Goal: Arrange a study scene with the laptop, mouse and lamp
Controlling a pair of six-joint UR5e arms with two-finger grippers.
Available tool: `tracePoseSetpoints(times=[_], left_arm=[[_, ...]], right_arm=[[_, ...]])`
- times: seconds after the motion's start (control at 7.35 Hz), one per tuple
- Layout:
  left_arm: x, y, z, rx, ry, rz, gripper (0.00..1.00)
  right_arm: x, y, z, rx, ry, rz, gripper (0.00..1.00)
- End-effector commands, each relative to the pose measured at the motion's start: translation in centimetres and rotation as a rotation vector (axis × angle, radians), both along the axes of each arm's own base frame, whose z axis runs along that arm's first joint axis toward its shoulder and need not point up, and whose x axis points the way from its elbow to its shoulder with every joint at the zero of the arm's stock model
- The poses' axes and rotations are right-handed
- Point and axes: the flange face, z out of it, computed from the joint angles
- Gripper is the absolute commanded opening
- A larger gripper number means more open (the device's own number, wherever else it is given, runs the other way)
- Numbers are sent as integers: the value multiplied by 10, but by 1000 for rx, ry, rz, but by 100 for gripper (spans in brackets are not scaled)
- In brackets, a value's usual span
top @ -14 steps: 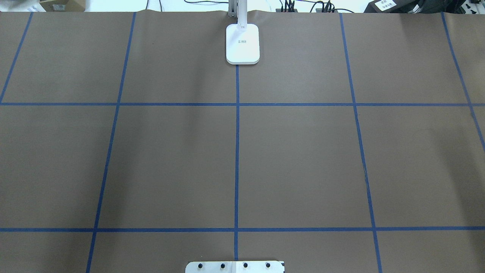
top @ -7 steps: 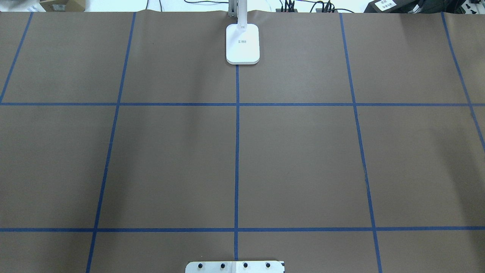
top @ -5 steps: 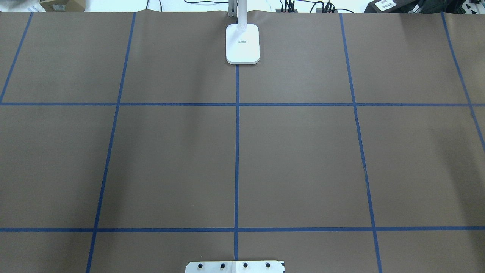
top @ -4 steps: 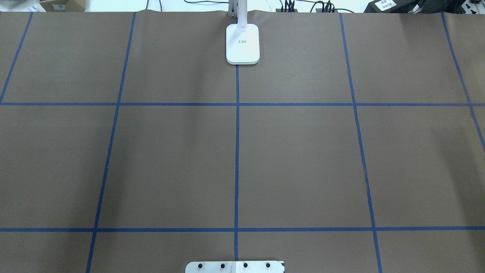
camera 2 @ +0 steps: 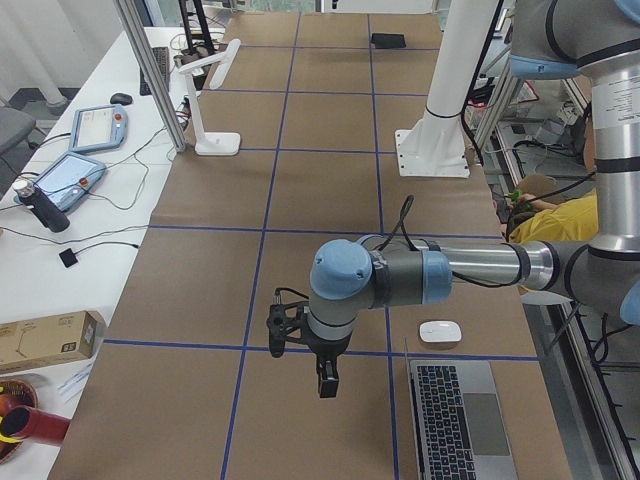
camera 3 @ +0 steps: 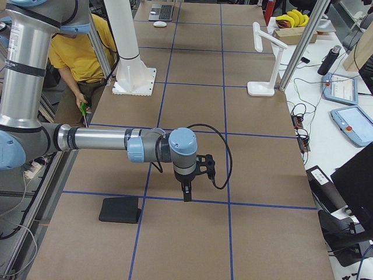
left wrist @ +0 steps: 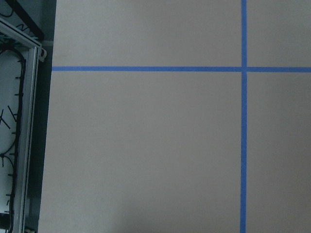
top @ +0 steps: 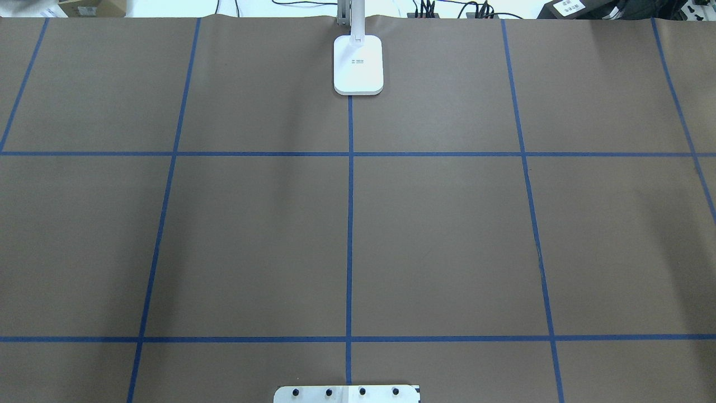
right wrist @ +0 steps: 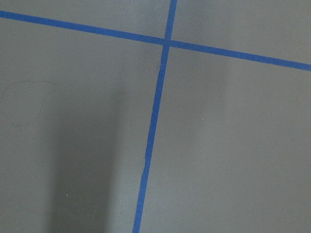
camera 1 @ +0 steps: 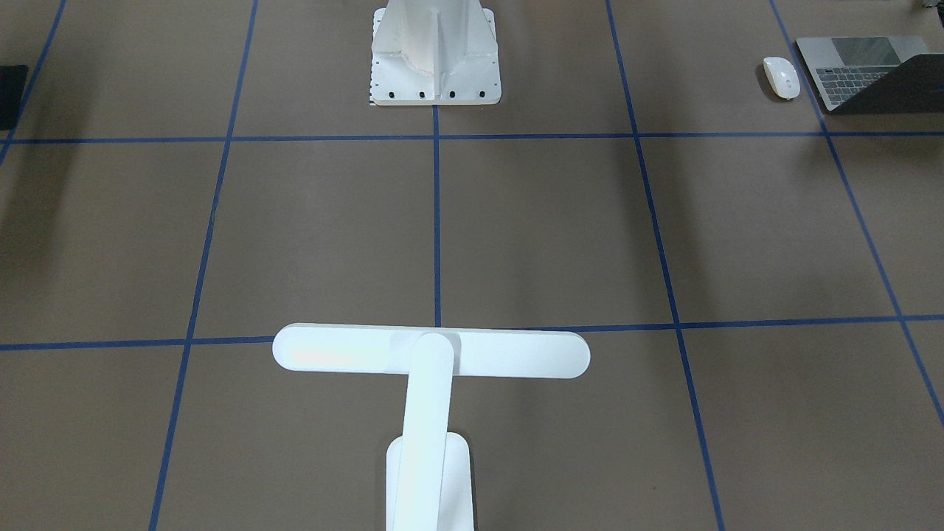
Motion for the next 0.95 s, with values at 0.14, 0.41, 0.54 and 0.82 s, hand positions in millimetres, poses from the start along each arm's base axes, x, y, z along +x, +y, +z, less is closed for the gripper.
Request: tracePoseSetpoints(times=[0.14,0.41,0.54,0.82], left_arm=[[4,79,56,-330,64,-264,100],[-17,114,63,-610,188,-479,100],[-17,122,66,-726,203,-539,99],[-11,136,91,-932,235,-666,97]], right_arm=[[0,1,0,2,0,-1,100],[0,1,-1,25,1,-1,100],[0,1,-1,26,1,-1,100],[0,1,-1,26,1,-1,100]])
